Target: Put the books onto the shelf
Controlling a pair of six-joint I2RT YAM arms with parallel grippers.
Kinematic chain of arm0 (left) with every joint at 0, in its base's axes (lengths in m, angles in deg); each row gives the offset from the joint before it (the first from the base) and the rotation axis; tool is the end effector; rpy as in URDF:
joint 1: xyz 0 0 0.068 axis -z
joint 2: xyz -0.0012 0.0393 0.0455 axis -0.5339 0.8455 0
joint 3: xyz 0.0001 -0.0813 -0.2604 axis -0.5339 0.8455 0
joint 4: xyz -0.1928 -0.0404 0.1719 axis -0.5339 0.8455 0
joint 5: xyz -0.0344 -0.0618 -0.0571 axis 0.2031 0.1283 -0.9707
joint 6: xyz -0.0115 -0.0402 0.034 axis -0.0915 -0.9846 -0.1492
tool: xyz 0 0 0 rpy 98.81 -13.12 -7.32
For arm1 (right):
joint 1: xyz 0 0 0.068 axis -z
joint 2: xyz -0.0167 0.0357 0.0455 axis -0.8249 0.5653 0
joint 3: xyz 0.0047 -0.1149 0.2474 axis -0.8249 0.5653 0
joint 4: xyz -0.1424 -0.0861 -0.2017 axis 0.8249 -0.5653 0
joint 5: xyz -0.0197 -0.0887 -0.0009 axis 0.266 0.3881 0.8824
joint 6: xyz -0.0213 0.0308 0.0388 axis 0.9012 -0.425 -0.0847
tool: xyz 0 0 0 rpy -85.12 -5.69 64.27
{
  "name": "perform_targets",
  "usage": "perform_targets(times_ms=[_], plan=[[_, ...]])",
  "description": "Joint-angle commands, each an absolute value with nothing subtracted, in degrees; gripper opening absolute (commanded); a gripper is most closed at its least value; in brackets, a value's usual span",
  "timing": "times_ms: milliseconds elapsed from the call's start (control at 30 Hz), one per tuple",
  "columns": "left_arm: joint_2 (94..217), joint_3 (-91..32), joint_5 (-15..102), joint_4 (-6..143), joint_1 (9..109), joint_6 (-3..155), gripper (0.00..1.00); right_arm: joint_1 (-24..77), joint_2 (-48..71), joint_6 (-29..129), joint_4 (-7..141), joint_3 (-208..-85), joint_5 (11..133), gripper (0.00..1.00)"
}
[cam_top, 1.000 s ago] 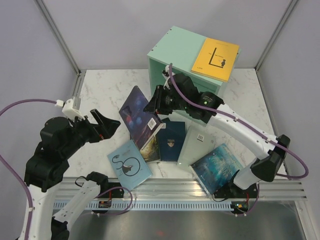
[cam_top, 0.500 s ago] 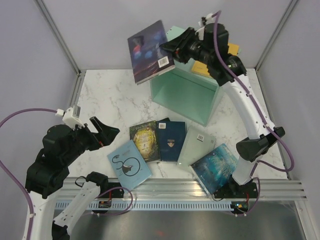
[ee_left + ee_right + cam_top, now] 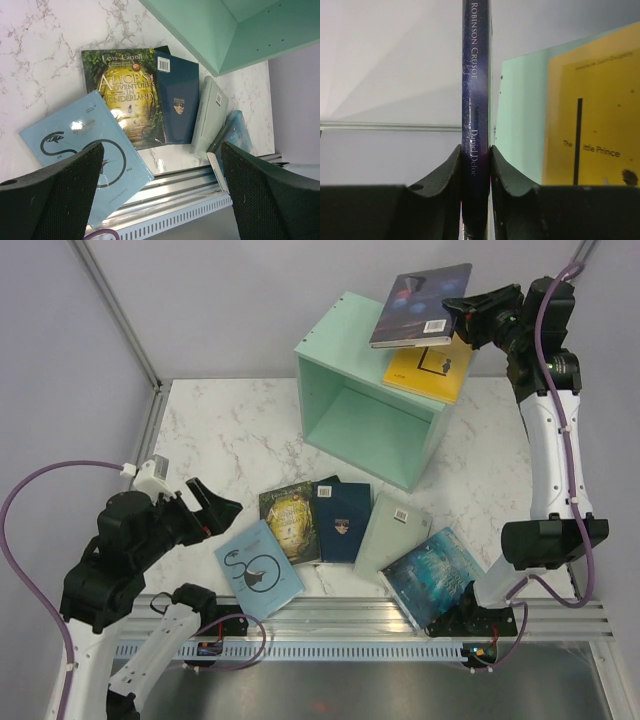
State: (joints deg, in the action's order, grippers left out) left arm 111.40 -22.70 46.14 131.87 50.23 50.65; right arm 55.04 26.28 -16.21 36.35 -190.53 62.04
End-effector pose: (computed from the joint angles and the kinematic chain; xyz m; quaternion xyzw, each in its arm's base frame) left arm 0.0548 -0.0213 0.3882 -0.1164 0.8426 -0.2781 0.4463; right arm 0.3544 0.0140 0.5150 0.3567 0.6593 0.4815 0.4541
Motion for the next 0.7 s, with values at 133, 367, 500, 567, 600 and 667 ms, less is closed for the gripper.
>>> perform_targets(times_ms=[133,367,500,567,600,667], plan=[[111.75,-21.61,46.41,131.97,49.94,48.86,1.00,56.98,17.44,-18.72,43.67,-184.66,56.51,0.00],[111.93,-21.34,46.41,131.97,49.94,48.86,1.00,58.91,13.92,-16.43,43.75,-177.62,59.85,0.00],[112.19,-21.61,46.41,131.97,49.94,48.86,1.00,59.09,13.92,-15.02,43.84,-176.48,61.87,0.00],[112.37,-21.69,46.41,131.97,49.94,48.86,1.00,59.00,14.09,-14.85,43.93,-175.77,62.22,0.00],[112.46,-21.78,46.41,131.97,50.02,48.86,1.00,59.00,13.92,-14.85,43.93,-175.51,62.40,0.00],[112.63,-21.78,46.41,131.97,49.94,48.86,1.00,59.09,13.48,-14.32,44.10,-174.63,62.92,0.00]])
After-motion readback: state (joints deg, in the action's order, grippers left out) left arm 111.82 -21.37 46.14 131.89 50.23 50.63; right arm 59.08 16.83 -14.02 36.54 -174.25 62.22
